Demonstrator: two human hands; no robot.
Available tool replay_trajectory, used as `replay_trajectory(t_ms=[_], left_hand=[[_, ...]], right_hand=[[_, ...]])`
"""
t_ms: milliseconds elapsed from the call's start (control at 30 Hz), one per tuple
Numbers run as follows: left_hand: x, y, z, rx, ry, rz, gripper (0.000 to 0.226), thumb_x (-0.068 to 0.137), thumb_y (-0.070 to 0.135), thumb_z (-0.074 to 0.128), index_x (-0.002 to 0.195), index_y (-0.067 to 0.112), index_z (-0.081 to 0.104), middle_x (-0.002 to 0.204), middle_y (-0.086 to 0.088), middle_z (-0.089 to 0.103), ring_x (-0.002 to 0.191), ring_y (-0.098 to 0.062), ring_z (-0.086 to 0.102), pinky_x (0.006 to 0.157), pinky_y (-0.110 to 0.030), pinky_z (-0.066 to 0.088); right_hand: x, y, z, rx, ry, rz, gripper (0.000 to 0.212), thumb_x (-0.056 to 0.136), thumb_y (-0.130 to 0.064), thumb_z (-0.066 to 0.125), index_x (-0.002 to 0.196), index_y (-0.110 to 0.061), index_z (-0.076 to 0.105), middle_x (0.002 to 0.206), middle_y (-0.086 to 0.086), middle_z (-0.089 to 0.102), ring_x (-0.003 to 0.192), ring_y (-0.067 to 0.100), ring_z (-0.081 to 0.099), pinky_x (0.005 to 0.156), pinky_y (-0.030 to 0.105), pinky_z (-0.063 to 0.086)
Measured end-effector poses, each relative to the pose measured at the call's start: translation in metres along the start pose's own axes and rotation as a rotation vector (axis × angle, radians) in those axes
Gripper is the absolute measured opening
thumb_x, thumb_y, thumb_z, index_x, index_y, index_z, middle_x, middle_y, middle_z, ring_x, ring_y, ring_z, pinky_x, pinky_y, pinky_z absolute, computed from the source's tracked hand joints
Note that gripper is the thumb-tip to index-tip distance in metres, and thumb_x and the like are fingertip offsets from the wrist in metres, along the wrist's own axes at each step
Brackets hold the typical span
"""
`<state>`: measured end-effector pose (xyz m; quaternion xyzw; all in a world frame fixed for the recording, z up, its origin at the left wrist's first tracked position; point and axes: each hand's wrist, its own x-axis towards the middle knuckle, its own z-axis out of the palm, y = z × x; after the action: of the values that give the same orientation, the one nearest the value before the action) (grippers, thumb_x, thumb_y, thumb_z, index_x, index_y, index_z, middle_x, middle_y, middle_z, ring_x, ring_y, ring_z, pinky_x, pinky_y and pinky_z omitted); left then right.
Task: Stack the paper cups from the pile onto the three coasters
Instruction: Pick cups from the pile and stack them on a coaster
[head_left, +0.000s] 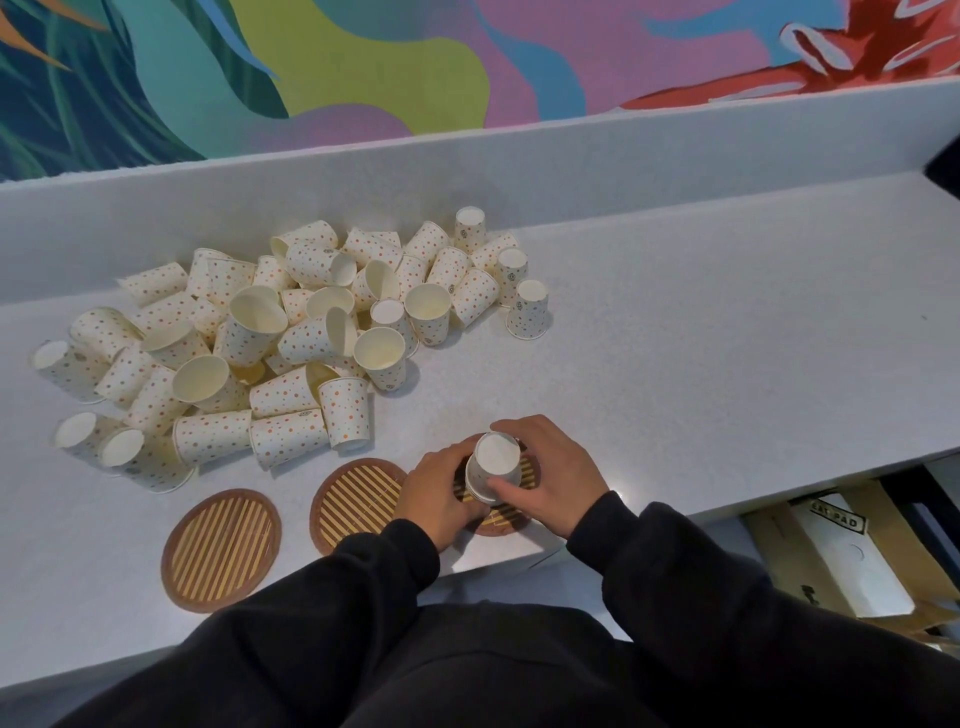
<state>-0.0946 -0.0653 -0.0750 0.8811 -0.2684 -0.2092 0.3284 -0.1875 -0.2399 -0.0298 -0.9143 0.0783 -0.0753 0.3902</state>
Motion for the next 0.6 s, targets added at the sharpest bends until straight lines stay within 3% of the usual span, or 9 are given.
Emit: replay_trajectory(t_ms=[133, 267, 367, 500, 600], left_hand=[[0.001, 0.002, -0.002, -0.009, -0.017, -0.019, 0.079, 0.074, 0.032, 0.088, 0.142, 0.036, 0.049, 0.133, 0.011, 0.061, 0.109, -0.004, 0.044, 0.101, -0.031, 0.041], [0.000, 0.006, -0.007, -0.027, -0.057, -0.021, 0.083, 0.074, 0.026, 0.087, 0.146, 0.036, 0.046, 0.134, 0.013, 0.058, 0.115, -0.005, 0.047, 0.102, -0.028, 0.039], [0.006, 0.001, -0.022, -0.058, -0.121, -0.058, 0.085, 0.076, 0.015, 0.084, 0.149, 0.032, 0.042, 0.138, 0.010, 0.058, 0.115, -0.006, 0.056, 0.101, -0.025, 0.046], [0.031, 0.010, -0.067, -0.112, -0.031, -0.089, 0.048, 0.093, 0.013, 0.070, 0.135, 0.031, 0.055, 0.117, 0.012, 0.063, 0.099, -0.004, 0.064, 0.081, -0.017, 0.053], [0.070, 0.025, -0.102, 0.069, 0.116, 0.082, 0.042, 0.093, 0.021, 0.069, 0.133, 0.028, 0.058, 0.118, 0.009, 0.064, 0.100, -0.007, 0.062, 0.090, -0.030, 0.054]], right_hand=[[0.004, 0.000, -0.001, 0.013, -0.009, 0.001, 0.062, 0.082, -0.055, 0.078, 0.136, -0.035, 0.055, 0.125, -0.016, 0.058, 0.111, -0.001, 0.055, 0.098, 0.030, 0.051], [0.007, 0.000, -0.015, 0.064, -0.057, 0.045, 0.084, 0.072, -0.060, 0.082, 0.145, -0.040, 0.047, 0.125, -0.019, 0.056, 0.108, -0.001, 0.055, 0.096, 0.022, 0.048], [0.021, 0.003, -0.034, 0.179, 0.039, 0.092, 0.065, 0.078, -0.056, 0.081, 0.136, -0.040, 0.056, 0.119, -0.020, 0.062, 0.106, 0.004, 0.061, 0.090, 0.025, 0.051], [0.065, 0.012, -0.059, 0.218, 0.186, 0.184, 0.044, 0.086, -0.042, 0.081, 0.124, -0.031, 0.064, 0.112, -0.012, 0.067, 0.099, 0.006, 0.064, 0.086, 0.031, 0.056], [0.108, 0.023, -0.064, 0.174, 0.271, 0.252, 0.048, 0.084, -0.035, 0.084, 0.126, -0.028, 0.061, 0.118, -0.007, 0.064, 0.101, 0.011, 0.062, 0.091, 0.036, 0.057]])
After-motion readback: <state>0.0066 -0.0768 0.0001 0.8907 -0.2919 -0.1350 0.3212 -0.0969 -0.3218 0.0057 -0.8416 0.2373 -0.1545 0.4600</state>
